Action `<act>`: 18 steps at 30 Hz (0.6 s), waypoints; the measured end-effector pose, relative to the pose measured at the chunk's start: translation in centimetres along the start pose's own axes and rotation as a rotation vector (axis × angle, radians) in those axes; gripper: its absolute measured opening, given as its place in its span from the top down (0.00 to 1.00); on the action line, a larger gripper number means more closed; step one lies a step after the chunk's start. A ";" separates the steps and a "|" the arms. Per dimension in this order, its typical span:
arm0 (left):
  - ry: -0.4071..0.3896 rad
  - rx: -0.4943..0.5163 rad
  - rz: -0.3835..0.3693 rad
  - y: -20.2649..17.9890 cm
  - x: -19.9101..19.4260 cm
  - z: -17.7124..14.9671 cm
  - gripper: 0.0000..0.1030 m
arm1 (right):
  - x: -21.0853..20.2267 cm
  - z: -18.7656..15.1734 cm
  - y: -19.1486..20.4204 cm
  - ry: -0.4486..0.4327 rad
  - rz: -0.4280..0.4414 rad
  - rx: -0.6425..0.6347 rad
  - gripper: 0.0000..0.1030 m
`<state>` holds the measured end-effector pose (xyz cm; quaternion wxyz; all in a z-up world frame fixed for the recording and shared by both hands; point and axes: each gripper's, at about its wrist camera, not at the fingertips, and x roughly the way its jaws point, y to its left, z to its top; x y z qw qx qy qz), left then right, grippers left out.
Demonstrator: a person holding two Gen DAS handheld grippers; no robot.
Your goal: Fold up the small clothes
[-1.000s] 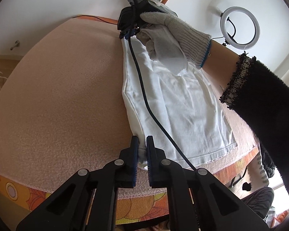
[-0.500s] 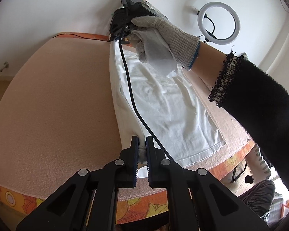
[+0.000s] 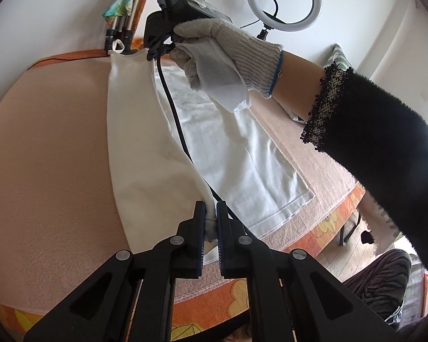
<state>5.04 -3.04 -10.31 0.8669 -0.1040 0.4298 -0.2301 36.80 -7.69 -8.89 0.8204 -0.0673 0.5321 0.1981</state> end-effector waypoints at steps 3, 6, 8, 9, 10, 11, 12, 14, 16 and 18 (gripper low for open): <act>0.041 -0.009 -0.018 0.0 1.2 0.1 0.94 | 1.0 -0.1 0.1 0.010 0.005 -0.006 0.96; 0.071 -0.009 -0.018 -0.3 2.2 0.0 0.94 | 1.9 -0.5 0.3 0.024 0.009 -0.015 0.96; 0.093 -0.011 -0.023 -0.4 2.8 0.0 0.94 | 2.4 -0.6 0.3 0.027 -0.001 -0.021 0.96; 0.106 -0.014 -0.024 -0.5 3.1 0.1 0.92 | 2.6 -0.7 0.3 0.030 -0.002 -0.023 0.96; 0.120 -0.019 -0.034 -0.5 3.4 0.0 0.91 | 2.7 -0.7 0.2 0.035 0.001 -0.023 0.96; 0.133 -0.026 -0.038 -0.4 3.6 0.0 0.87 | 2.8 -0.8 0.1 0.037 0.003 -0.020 0.96; 0.149 -0.031 -0.042 -0.4 3.8 -0.1 0.80 | 2.8 -0.7 -0.1 0.034 -0.001 -0.014 0.94; 0.160 -0.035 -0.047 -0.7 4.1 -0.3 0.68 | 2.7 -0.8 -0.6 0.037 0.004 -0.004 0.67; 0.150 -0.022 -0.042 -0.8 3.7 -0.4 0.63 | 1.7 -0.8 -1.1 0.007 0.013 0.005 0.45; 0.134 0.002 -0.025 -1.2 3.2 -0.4 0.54 | 0.1 -0.9 -1.5 -0.043 0.016 0.006 0.40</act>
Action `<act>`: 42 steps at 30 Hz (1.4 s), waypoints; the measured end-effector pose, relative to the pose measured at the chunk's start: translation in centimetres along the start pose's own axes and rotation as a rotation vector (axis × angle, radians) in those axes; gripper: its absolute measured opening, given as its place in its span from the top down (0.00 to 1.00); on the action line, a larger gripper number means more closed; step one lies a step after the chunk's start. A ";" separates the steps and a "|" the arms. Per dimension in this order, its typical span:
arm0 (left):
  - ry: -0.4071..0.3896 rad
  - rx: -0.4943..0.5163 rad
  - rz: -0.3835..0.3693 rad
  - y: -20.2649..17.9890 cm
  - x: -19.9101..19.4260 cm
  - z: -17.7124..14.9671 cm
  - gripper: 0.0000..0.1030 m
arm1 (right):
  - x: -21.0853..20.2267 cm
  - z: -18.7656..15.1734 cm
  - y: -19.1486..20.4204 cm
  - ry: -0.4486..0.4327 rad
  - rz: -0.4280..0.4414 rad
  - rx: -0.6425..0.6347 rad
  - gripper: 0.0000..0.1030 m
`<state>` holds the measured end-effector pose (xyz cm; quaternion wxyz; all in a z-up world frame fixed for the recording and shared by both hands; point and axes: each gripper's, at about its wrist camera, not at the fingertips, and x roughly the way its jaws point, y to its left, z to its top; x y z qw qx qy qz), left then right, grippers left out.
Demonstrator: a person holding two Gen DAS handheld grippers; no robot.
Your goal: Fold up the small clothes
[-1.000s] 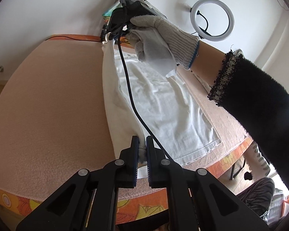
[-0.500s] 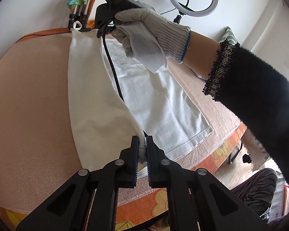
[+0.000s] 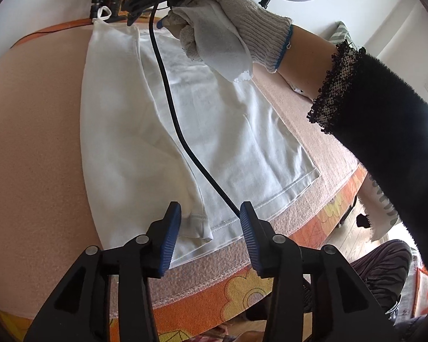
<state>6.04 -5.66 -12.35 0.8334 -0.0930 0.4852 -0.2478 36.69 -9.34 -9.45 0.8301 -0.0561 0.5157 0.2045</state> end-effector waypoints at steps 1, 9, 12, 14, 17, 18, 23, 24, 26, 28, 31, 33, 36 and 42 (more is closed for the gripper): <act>-0.009 0.006 0.006 -0.1 -0.2 0.0 0.51 | -0.7 0.0 -0.4 -0.016 0.008 0.006 0.39; -0.074 0.081 0.066 -2.4 -1.1 0.2 0.47 | -6.9 -0.8 -5.0 -0.097 0.042 0.079 0.37; -0.096 0.124 0.076 -3.5 -1.1 0.4 0.47 | -9.1 -2.0 -7.2 -0.118 0.038 0.100 0.37; -0.108 0.150 0.083 -4.3 -1.0 0.5 0.47 | -10.5 -2.6 -8.8 -0.131 0.033 0.113 0.37; -0.120 0.181 0.073 -5.8 -0.4 0.8 0.47 | -12.4 -3.7 -11.5 -0.148 0.034 0.141 0.37; -0.124 0.196 0.070 -6.3 -0.3 0.9 0.47 | -12.9 -4.0 -12.4 -0.153 0.037 0.150 0.37; -0.132 0.250 0.046 -9.0 1.1 1.2 0.47 | -15.5 -5.5 -16.3 -0.176 0.029 0.168 0.37; -0.130 0.262 0.037 -9.6 1.5 1.3 0.48 | -15.9 -5.8 -17.0 -0.180 0.026 0.169 0.37; -0.127 0.289 0.027 -10.7 2.3 1.5 0.48 | -16.5 -6.2 -18.2 -0.180 0.024 0.169 0.37; -0.119 0.317 0.018 -11.9 3.2 1.5 0.48 | -16.7 -6.6 -19.2 -0.175 0.025 0.171 0.37; -0.094 0.353 0.004 -13.6 4.7 1.5 0.48 | -16.9 -7.0 -20.4 -0.168 0.033 0.168 0.37; -0.077 0.368 0.002 -14.3 5.7 1.5 0.48 | -16.6 -7.2 -21.2 -0.157 0.044 0.167 0.39; -0.044 0.384 0.010 -14.9 7.5 1.6 0.48 | -16.1 -7.3 -22.3 -0.143 0.040 0.172 0.42; 0.008 0.409 0.043 -15.9 10.0 1.6 0.48 | -14.0 -7.2 -23.9 -0.114 0.047 0.196 0.44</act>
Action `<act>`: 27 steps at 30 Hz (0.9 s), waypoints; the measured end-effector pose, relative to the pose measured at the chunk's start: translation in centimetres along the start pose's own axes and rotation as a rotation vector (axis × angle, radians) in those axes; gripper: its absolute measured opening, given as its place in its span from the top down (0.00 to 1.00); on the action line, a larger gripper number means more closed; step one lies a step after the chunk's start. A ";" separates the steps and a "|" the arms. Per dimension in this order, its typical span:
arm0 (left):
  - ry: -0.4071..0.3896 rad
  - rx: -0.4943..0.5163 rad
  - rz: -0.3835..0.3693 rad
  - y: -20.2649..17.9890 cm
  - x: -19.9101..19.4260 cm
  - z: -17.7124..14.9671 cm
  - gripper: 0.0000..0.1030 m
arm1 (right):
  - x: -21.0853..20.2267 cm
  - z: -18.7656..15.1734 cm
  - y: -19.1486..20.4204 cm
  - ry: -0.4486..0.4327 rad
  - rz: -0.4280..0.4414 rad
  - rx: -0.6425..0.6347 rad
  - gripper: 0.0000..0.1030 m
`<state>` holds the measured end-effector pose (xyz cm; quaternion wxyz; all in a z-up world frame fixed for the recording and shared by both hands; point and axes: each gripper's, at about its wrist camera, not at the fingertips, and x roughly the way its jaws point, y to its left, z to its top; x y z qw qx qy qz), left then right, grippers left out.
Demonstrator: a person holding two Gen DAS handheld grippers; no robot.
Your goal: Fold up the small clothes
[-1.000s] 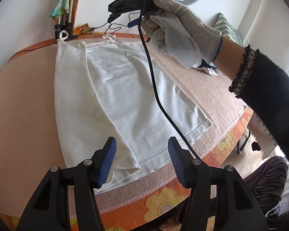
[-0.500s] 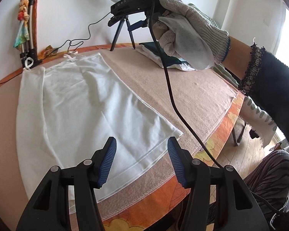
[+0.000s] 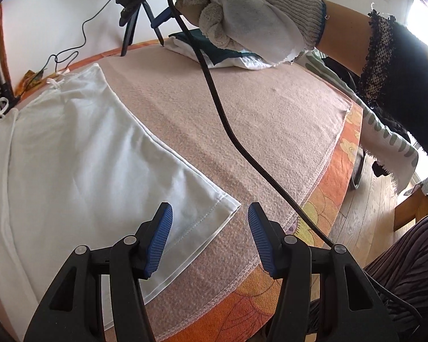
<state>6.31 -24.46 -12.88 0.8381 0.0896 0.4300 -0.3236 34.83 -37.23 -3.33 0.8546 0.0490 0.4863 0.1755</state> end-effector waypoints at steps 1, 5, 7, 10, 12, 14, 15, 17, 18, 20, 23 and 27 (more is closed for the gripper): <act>0.002 0.007 0.004 -0.2 0.3 0.1 0.48 | 0.5 0.1 -0.1 0.006 0.000 -0.001 0.44; 0.008 0.030 0.022 -0.8 1.0 0.3 0.48 | 2.6 0.3 -0.1 0.030 0.014 -0.002 0.47; 0.002 0.033 0.024 -0.9 1.1 0.3 0.53 | 3.7 0.4 0.2 0.043 0.018 -0.010 0.49; -0.008 0.017 0.023 -0.7 1.1 0.4 0.74 | 5.5 0.4 0.6 0.063 0.041 -0.014 0.50; -0.015 -0.008 0.015 -0.2 1.1 0.4 0.89 | 6.6 0.5 0.9 0.079 0.048 -0.019 0.50; -0.031 -0.059 -0.009 0.4 0.9 0.3 0.91 | 7.7 0.6 1.4 0.091 0.053 -0.027 0.50; -0.035 -0.094 -0.022 0.8 0.8 0.2 0.91 | 8.2 0.7 1.6 0.093 0.056 -0.031 0.50; -0.049 -0.150 -0.041 1.4 0.4 0.0 0.92 | 9.1 0.9 2.1 0.097 0.058 -0.035 0.51; -0.062 -0.167 -0.041 1.5 0.1 -0.1 0.92 | 9.5 1.0 2.3 0.100 0.058 -0.037 0.51; -0.082 -0.201 -0.041 1.9 -0.4 -0.3 0.93 | 10.3 1.1 2.5 0.105 0.056 -0.040 0.54; -0.105 -0.253 -0.049 2.5 -1.0 -0.5 0.93 | 11.3 1.2 2.8 0.118 0.047 -0.043 0.61; -0.130 -0.283 -0.050 2.7 -1.6 -0.6 0.93 | 12.2 1.3 3.0 0.127 0.058 -0.028 0.68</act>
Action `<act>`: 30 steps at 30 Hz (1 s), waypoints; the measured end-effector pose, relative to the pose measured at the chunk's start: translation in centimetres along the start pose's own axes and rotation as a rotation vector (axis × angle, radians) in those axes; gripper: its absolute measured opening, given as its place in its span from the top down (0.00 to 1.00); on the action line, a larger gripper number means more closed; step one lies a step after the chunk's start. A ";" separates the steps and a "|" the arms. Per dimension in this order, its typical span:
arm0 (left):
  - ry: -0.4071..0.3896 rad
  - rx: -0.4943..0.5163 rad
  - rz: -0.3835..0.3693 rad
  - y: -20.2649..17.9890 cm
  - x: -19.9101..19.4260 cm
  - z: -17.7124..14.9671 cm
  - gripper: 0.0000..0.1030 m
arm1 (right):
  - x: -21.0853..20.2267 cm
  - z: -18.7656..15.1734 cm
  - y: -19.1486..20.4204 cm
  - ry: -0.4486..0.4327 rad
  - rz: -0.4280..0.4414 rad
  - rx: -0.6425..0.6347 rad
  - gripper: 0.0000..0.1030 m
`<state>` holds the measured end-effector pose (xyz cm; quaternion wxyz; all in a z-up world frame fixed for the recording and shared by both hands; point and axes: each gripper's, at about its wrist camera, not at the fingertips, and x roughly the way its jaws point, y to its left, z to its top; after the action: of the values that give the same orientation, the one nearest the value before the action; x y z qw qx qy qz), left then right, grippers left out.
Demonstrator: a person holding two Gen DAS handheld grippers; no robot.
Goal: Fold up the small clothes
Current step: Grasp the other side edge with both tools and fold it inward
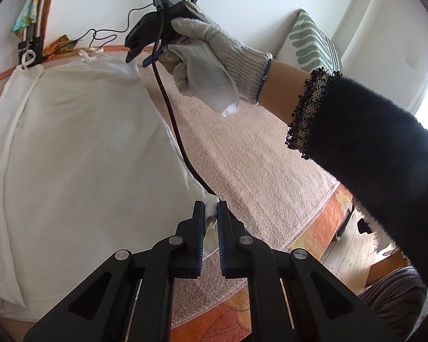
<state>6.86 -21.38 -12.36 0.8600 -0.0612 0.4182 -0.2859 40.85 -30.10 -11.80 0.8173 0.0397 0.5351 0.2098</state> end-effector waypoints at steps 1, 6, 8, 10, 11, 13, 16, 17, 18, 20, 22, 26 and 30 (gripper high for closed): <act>-0.003 -0.004 -0.001 0.1 -0.1 -0.1 0.93 | 0.1 0.1 0.1 0.002 0.000 0.000 0.73; -0.019 -0.031 -0.005 0.7 -0.8 -0.2 0.93 | 0.7 0.5 0.7 0.010 -0.016 0.011 0.92; -0.031 -0.044 -0.006 1.0 -1.2 -0.2 0.94 | 0.5 0.6 1.1 0.000 -0.036 0.012 0.94; -0.046 -0.057 -0.005 1.4 -1.7 -0.3 0.94 | 0.1 0.8 1.8 -0.008 -0.055 0.005 0.94; -0.055 -0.063 -0.003 1.7 -2.0 -0.3 0.94 | -0.1 1.0 2.2 -0.013 -0.068 -0.003 0.94; -0.071 -0.082 0.001 2.1 -2.6 -0.5 0.94 | -0.6 1.3 3.0 -0.016 -0.097 -0.017 0.95; -0.090 -0.110 0.007 2.9 -3.5 -0.8 0.94 | -1.4 1.7 4.6 -0.021 -0.134 -0.038 0.95; -0.097 -0.120 0.010 3.2 -3.9 -0.9 0.94 | -1.6 1.8 5.3 -0.023 -0.148 -0.051 0.95; -0.103 -0.128 0.014 3.4 -4.2 -1.0 0.94 | -1.8 2.0 6.0 -0.024 -0.159 -0.064 0.95; -0.119 -0.143 0.023 3.9 -5.0 -1.1 0.94 | -2.1 2.2 7.5 -0.028 -0.187 -0.093 0.95; -0.132 -0.160 0.033 4.5 -5.6 -1.4 0.94 | -2.2 2.4 8.9 -0.029 -0.204 -0.112 0.95; -0.153 -0.194 0.048 5.6 -6.9 -1.9 0.94 | -1.9 2.6 11.4 -0.029 -0.230 -0.141 0.95; -0.171 -0.230 0.069 7.0 -8.1 -2.4 0.94 | -1.1 2.9 13.8 -0.024 -0.242 -0.162 0.95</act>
<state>4.20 -10.85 -10.75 0.8891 -0.1693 0.3753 -0.2001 38.89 -17.50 -5.59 0.8435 -0.0886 0.5076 0.1518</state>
